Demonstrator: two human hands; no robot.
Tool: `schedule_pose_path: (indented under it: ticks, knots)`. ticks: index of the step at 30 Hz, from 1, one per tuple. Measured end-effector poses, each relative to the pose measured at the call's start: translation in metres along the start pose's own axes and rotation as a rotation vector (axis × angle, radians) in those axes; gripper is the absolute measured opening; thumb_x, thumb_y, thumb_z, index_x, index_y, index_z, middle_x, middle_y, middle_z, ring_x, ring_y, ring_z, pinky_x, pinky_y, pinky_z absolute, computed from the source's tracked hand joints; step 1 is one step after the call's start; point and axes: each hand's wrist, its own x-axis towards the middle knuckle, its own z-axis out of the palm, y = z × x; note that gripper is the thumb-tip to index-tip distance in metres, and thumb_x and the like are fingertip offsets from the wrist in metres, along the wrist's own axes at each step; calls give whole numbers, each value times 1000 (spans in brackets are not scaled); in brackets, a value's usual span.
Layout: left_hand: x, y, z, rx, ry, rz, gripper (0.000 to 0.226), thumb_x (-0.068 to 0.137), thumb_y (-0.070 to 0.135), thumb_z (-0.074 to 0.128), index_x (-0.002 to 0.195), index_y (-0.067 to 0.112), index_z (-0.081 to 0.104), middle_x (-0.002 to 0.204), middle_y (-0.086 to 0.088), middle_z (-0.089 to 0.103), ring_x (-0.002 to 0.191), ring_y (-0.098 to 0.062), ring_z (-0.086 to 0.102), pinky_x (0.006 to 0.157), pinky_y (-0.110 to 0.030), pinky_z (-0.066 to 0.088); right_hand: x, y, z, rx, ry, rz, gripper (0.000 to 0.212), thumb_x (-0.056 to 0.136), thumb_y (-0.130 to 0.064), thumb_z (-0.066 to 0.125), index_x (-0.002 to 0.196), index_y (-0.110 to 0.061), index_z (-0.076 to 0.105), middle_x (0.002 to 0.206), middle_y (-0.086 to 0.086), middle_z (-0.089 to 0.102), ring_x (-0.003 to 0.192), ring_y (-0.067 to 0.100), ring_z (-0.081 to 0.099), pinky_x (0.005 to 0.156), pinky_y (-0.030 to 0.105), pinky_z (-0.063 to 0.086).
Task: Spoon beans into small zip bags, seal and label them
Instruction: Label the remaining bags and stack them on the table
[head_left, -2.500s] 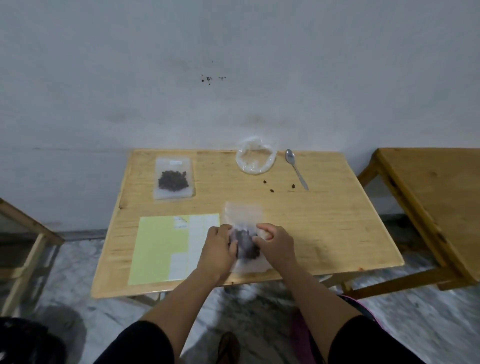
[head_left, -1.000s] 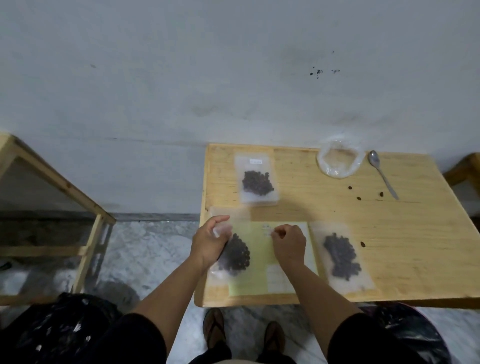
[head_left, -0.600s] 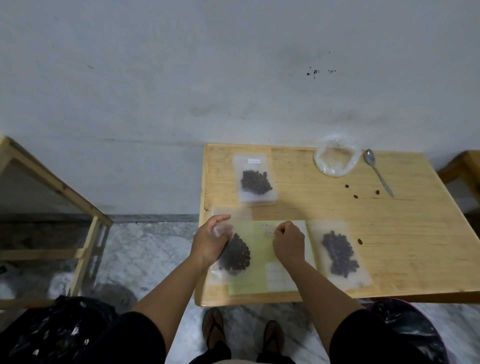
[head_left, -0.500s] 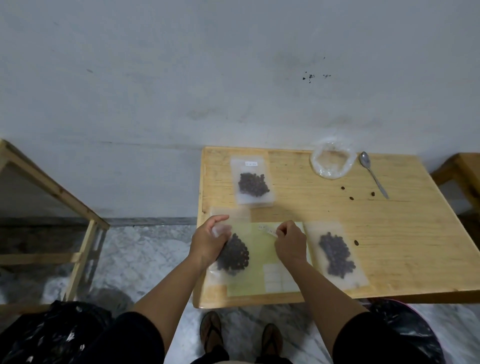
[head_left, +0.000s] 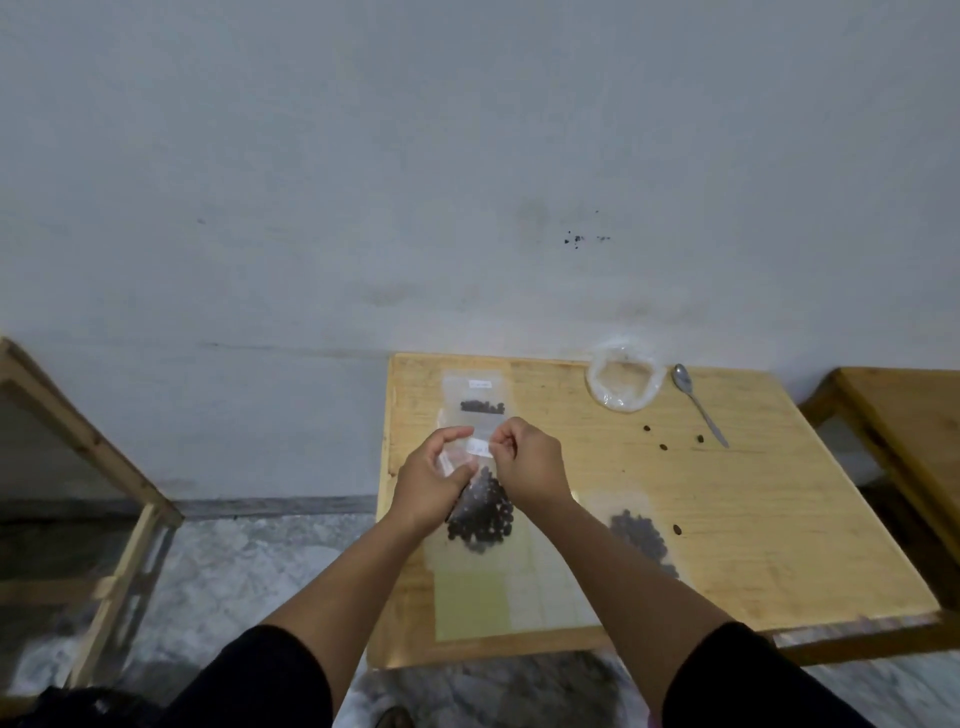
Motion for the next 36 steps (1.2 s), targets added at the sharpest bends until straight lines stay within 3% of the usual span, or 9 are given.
schedule_pose_path:
  ticks: [3,7,10,16,19,22,27,32,36]
  knots:
    - [1,7,-3,-10,-1,38,37,85,13,67,116,31,59,117,22,55,115,-2,48,95,-15,31,3,-7,-2,-53,-5,-19,15,86,-3,50,78,-15,54,76,1,56,71,16,50,60,24,34]
    - [0,11,-8,-28,-4,58,35,86,12,66,108,38,61,112,28,57,114,-1,50,91,-13,34,5,-13,-4,-104,-8,-55,11,87,-5,49,80,-13,56,78,0,54,71,16,49,61,24,32]
    - [0,12,-10,-34,-1,58,30,87,16,65,103,41,63,109,31,59,112,0,51,86,-11,37,7,-13,-2,-85,8,-67,8,87,-7,52,86,-10,59,82,0,55,73,14,49,63,21,32]
    - [6,11,-7,-86,32,47,26,87,17,66,105,35,62,113,26,60,116,-5,52,101,-27,40,6,-7,3,-35,127,-99,21,84,-13,63,104,-17,60,105,-7,44,88,5,45,75,14,32]
    - [11,12,-4,-130,69,18,28,87,15,66,101,38,62,112,27,60,116,-5,53,102,-30,41,8,-1,4,100,214,-60,18,79,-9,66,94,-19,66,115,-5,40,105,5,42,83,6,29]
    - [20,15,0,-134,69,1,28,87,16,66,101,39,61,111,26,61,114,-3,53,104,-35,42,14,6,2,301,154,39,17,81,-6,64,83,-22,70,112,-3,54,109,4,47,85,6,32]
    - [38,19,12,-147,76,-23,23,86,19,67,100,37,63,109,24,62,112,1,52,105,-37,42,36,15,-6,542,74,172,16,80,-9,68,82,-23,74,83,-14,70,89,6,66,82,20,49]
    - [64,26,21,-149,210,-106,9,85,25,69,88,33,66,100,16,66,105,-12,59,94,-37,49,65,26,-8,514,-2,168,16,79,-13,67,91,-22,75,90,-11,72,88,5,66,80,21,52]
    - [85,23,29,-105,281,-142,11,88,22,64,83,31,66,95,16,67,97,-10,60,84,-32,51,90,33,-8,404,-87,97,26,81,-13,63,105,-18,71,101,-8,70,91,2,62,81,11,45]
